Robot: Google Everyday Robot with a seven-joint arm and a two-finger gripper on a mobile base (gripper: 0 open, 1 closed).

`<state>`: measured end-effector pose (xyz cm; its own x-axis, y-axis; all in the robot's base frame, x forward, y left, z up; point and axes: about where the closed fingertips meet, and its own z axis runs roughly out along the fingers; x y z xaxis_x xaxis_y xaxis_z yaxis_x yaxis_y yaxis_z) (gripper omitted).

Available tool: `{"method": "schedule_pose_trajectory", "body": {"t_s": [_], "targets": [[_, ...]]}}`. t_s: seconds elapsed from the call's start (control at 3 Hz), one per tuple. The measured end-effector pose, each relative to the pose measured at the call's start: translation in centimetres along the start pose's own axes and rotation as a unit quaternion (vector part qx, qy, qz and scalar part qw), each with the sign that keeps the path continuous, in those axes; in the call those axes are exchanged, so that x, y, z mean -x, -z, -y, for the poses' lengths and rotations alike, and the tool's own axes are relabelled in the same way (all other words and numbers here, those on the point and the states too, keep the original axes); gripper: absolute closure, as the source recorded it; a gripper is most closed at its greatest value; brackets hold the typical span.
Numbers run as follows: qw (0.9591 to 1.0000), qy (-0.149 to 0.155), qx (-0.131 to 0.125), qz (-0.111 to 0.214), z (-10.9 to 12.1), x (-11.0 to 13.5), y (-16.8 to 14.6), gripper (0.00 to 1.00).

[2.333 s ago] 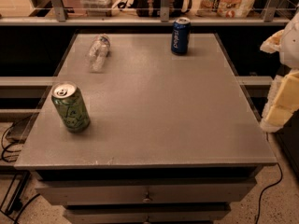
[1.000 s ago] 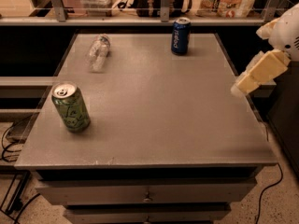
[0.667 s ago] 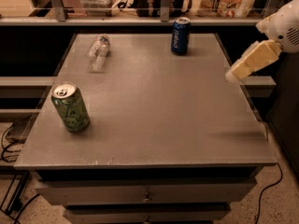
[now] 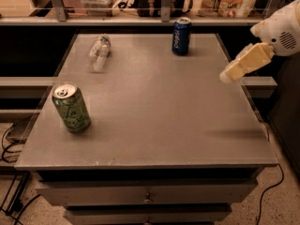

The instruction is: Move pepsi can near green can

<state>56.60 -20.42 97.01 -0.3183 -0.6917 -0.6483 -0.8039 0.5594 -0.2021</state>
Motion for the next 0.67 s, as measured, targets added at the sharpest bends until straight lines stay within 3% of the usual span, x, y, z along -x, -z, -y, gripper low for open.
{"method": "schedule_pose_trajectory", "body": {"t_s": [0.67], "targets": [[0.9963,-0.023,0.062,0.055,1.2,3.9,-7.9,0.00]]}}
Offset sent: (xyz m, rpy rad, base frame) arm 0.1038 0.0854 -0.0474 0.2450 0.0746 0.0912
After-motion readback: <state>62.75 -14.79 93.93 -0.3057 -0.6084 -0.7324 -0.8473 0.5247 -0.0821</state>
